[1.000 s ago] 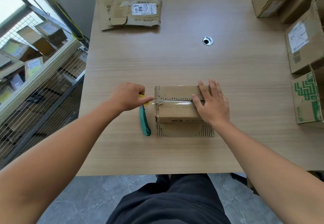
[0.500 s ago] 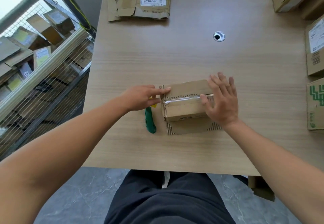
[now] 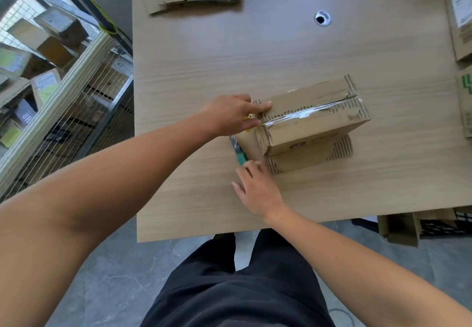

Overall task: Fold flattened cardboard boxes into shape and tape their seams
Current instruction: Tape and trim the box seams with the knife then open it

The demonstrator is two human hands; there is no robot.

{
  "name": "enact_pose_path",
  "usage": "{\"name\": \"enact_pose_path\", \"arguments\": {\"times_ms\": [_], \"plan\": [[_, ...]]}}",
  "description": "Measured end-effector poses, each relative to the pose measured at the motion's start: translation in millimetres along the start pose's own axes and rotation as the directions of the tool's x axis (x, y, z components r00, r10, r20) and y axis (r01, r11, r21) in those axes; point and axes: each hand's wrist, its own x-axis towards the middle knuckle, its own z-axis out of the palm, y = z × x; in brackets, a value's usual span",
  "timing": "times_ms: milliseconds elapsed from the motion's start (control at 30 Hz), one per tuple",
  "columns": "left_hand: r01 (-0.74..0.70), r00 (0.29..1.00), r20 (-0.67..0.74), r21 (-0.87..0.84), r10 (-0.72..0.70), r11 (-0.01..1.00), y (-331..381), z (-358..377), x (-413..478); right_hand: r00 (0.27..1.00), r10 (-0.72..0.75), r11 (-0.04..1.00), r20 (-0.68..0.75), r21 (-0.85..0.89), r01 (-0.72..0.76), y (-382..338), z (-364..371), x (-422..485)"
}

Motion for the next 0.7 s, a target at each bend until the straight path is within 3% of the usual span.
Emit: {"name": "enact_pose_path", "arguments": {"times_ms": [167, 233, 333, 400, 433, 500, 600, 700], "plan": [[-0.018, 1.000, -0.014, -0.014, 0.018, 1.000, 0, 7, -4, 0.949, 0.314, 0.949, 0.008, 0.006, -0.314, 7, 0, -17], [-0.010, 0.999, -0.032, -0.032, 0.009, 0.999, 0, 10, -6, 0.926, 0.377, 0.907, 0.014, 0.196, -0.372, 3, -15, -33], [-0.028, 0.998, -0.053, -0.071, 0.024, 0.997, 0, 14, -5, 0.901, 0.388, 0.835, -0.196, 0.489, -0.253, -13, -54, -66], [-0.027, 0.997, -0.076, -0.101, 0.019, 0.994, 2, 17, -8, 0.791, 0.464, 0.784, -0.399, 0.601, -0.156, -22, -80, -56], [-0.023, 0.996, -0.088, -0.114, 0.013, 0.993, 3, 18, -10, 0.754, 0.499, 0.754, -0.426, 0.643, -0.136, -27, -94, -38], [0.000, 0.994, -0.107, -0.156, -0.017, 0.988, 5, 20, -12, 0.760, 0.540, 0.698, -0.361, 0.697, -0.165, -32, -117, 10], [0.038, 0.986, -0.144, -0.313, -0.087, 0.949, 3, 18, -18, 0.787, 0.594, 0.654, -0.167, 0.670, -0.351, -24, -126, 63], [0.003, 0.994, -0.095, -0.459, -0.052, 0.888, -7, 18, -27, 0.776, 0.626, 0.621, -0.072, 0.648, -0.441, -8, -117, 67]]}}
